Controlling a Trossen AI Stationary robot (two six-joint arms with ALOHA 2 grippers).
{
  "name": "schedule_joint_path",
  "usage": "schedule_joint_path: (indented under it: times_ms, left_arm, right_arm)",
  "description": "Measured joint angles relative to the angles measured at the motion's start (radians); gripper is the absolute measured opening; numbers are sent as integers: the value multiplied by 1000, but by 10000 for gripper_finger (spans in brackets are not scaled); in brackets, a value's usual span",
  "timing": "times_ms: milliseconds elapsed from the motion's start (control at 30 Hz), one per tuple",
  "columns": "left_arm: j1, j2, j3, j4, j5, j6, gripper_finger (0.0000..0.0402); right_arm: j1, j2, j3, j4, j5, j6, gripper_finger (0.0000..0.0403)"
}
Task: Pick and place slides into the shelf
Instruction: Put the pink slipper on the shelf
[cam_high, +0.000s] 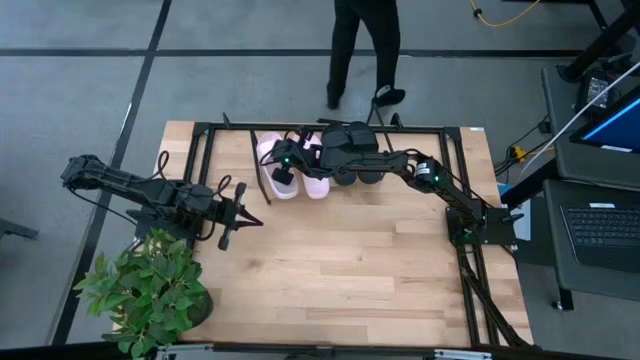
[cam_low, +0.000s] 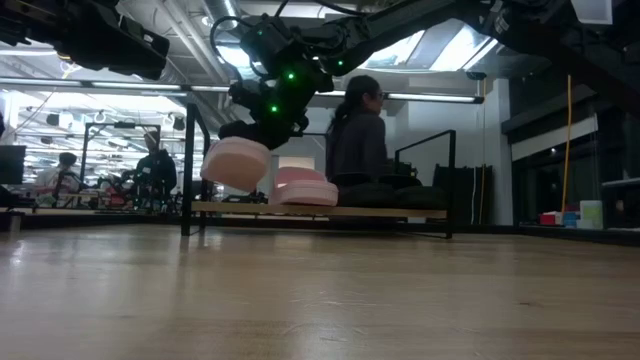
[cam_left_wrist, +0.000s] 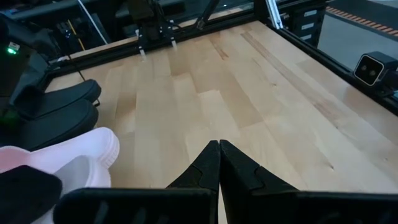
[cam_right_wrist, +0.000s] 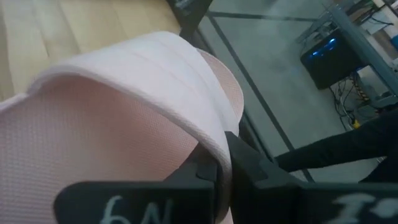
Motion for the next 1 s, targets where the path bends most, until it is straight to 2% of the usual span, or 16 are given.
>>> schedule_joint_path:
  times_ms: [233,400,1000]
  left_arm:
    - [-1,0,0,-12,0,-1,0]
    - [-3,0,0,-16,0,-3,0]
    - [-3,0,0,-16,0,-3,0]
  right_arm:
    - [0,20,2,18,4,3,13]
    - [-1,22,1,11,53,16,13]
    - [-6,22,1,-33,53,57,16]
